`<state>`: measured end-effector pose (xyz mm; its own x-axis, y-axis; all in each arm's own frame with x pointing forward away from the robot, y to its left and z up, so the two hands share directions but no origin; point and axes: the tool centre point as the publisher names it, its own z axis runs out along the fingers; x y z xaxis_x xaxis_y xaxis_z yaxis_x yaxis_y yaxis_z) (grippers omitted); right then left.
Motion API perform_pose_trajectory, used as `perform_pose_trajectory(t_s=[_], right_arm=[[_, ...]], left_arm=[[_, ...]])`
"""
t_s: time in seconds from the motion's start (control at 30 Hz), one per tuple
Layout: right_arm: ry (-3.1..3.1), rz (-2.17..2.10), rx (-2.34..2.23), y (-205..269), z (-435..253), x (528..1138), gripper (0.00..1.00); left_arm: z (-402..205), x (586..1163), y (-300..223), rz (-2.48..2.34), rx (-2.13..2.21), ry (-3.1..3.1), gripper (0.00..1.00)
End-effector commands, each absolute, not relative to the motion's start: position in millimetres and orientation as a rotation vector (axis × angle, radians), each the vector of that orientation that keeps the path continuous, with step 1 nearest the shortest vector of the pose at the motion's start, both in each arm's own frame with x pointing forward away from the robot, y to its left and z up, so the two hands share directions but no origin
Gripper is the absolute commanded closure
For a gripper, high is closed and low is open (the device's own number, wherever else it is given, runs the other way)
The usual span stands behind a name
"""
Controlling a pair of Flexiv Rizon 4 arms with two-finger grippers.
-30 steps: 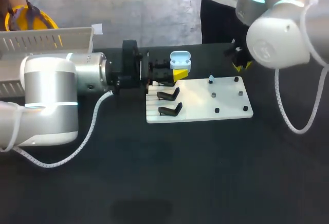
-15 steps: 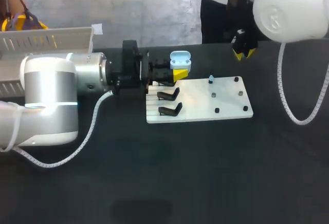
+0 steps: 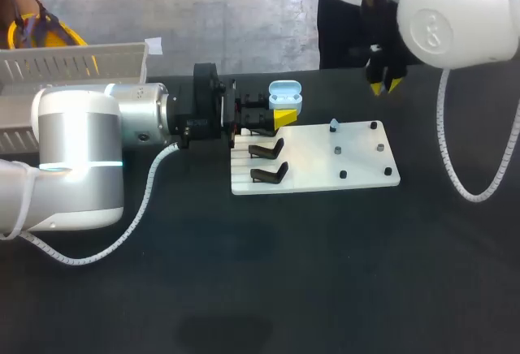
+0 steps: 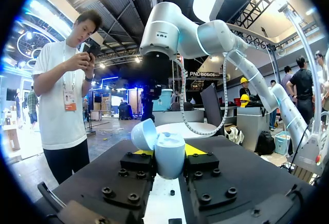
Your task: Pick up each earbud case from the left stands, insert the matching earbuds, close the lid, and place the case in the box.
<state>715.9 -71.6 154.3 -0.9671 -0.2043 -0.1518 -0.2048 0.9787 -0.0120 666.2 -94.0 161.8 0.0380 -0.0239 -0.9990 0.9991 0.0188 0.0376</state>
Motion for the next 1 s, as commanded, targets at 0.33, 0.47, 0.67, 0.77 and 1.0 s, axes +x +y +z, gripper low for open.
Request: perform_pose_trajectory(t_s=[0.33, 0.47, 0.67, 0.77, 1.0], right_arm=[[2.871, -0.087, 0.932, -37.0, 161.0, 679.9, 1.0], [2.871, -0.087, 0.932, -37.0, 161.0, 679.9, 1.0], [2.871, -0.087, 0.932, -37.0, 161.0, 679.9, 1.0], [2.871, -0.087, 0.932, -37.0, 161.0, 679.9, 1.0], [2.87, -0.017, 0.942, -27.2, 168.1, 678.2, 1.0]], left_arm=[[160.8, 664.9, -94.2, -1.174, 1.19, 1.169, 1.0], [160.8, 664.9, -94.2, -1.174, 1.19, 1.169, 1.0], [160.8, 664.9, -94.2, -1.174, 1.19, 1.169, 1.0], [160.8, 664.9, -94.2, -1.174, 1.19, 1.169, 1.0], [160.8, 664.9, -94.2, -1.174, 1.19, 1.169, 1.0]])
